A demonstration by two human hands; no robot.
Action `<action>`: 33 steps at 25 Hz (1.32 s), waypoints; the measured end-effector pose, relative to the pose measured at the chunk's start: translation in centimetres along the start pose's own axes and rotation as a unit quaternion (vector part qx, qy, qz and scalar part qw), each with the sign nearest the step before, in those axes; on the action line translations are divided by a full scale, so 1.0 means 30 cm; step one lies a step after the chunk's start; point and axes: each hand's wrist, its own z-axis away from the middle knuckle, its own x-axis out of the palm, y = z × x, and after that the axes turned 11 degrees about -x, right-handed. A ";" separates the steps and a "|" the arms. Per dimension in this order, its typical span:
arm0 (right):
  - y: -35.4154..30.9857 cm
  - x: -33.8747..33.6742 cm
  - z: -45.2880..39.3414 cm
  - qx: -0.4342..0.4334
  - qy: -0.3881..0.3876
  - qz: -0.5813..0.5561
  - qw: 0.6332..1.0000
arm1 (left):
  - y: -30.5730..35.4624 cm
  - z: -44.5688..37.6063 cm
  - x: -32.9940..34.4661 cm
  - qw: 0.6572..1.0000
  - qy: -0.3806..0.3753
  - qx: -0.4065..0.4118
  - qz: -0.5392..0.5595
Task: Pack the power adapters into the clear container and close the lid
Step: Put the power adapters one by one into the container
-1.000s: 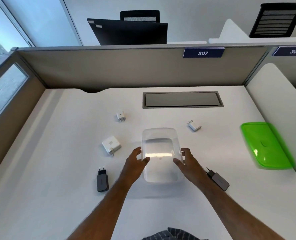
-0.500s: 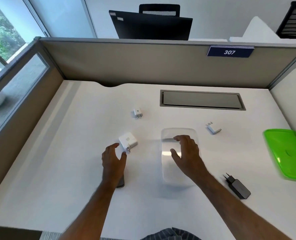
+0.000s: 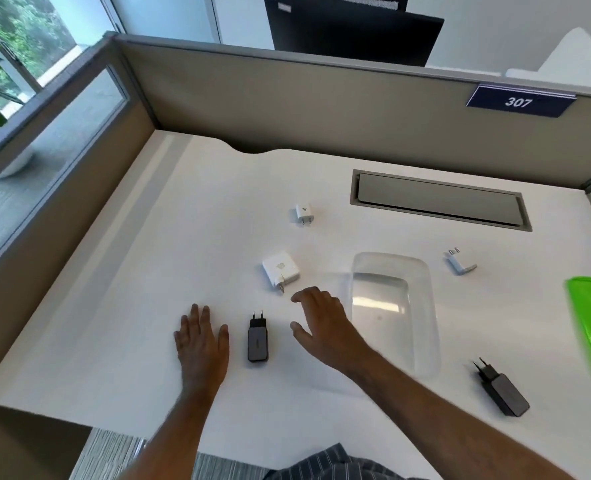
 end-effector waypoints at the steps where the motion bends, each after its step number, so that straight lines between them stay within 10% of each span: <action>1: -0.013 0.017 -0.011 0.003 -0.023 -0.006 1.000 | -0.014 0.005 0.009 1.000 -0.001 0.009 -0.016; 15: -0.131 0.220 -0.095 0.063 -0.210 -0.052 0.974 | -0.033 0.020 0.025 0.998 0.035 0.033 -0.050; 33: -0.114 0.051 -0.020 0.068 -0.123 -0.174 0.975 | -0.041 0.021 0.025 0.998 0.030 0.027 -0.044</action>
